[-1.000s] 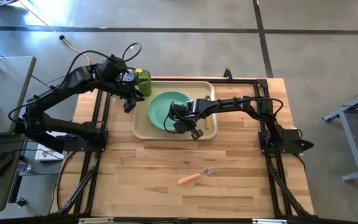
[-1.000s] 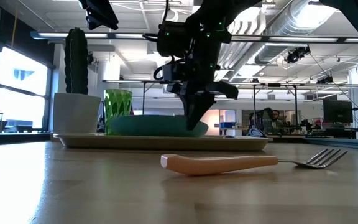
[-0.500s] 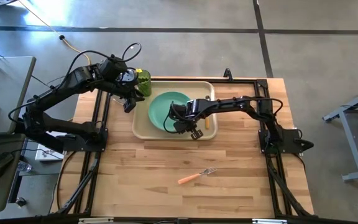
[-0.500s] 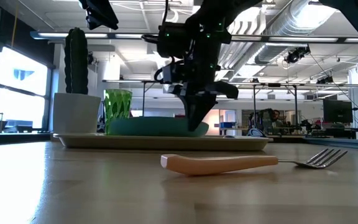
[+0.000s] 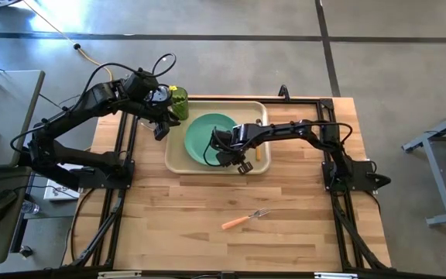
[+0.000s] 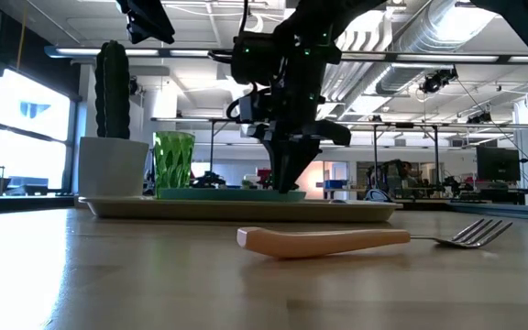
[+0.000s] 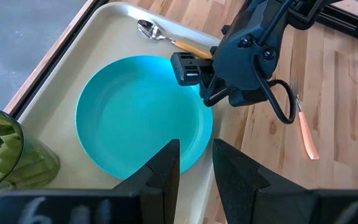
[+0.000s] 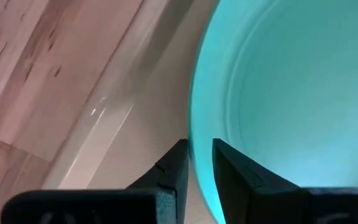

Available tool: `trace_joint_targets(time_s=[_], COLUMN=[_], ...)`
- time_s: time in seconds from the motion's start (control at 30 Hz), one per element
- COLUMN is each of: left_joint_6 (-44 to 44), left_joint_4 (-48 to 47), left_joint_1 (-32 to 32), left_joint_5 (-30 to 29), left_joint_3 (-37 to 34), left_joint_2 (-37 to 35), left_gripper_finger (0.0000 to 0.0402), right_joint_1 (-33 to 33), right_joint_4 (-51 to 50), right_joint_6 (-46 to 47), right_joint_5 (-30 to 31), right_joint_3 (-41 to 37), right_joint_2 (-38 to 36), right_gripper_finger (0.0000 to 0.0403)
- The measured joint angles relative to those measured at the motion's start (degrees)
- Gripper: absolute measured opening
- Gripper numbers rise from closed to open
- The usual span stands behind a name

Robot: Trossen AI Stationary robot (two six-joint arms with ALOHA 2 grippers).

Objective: Pick and place plate/cup/fork/spoon on tray
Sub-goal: Put the blue plate on the white serving tray, then put the light pink fork on the white serving tray

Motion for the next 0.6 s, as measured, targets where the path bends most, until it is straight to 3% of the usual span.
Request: trace_joint_targets(time_s=[0.3,0.47,0.6], left_joint_6=[0.1,-0.1,-1.2], left_joint_4=[0.0,0.0,0.0], left_joint_1=[0.0,0.0,0.0], left_joint_5=[0.0,0.0,-1.3], left_joint_3=[0.0,0.0,0.0], left_joint_2=[0.0,0.0,0.0], left_gripper_finger=[0.0086,0.0086,0.0086], right_joint_1=[0.1,1.0,2.3], right_joint_4=[-0.7,-2.7,-4.5], right_joint_6=[7.8,19.7,30.5], right_joint_5=[2.6,7.6,8.3], right_joint_3=[0.0,0.0,0.0], right_joint_2=[-2.6,-4.2,-5.4], right_gripper_finger=[0.0064,0.0064,0.0064])
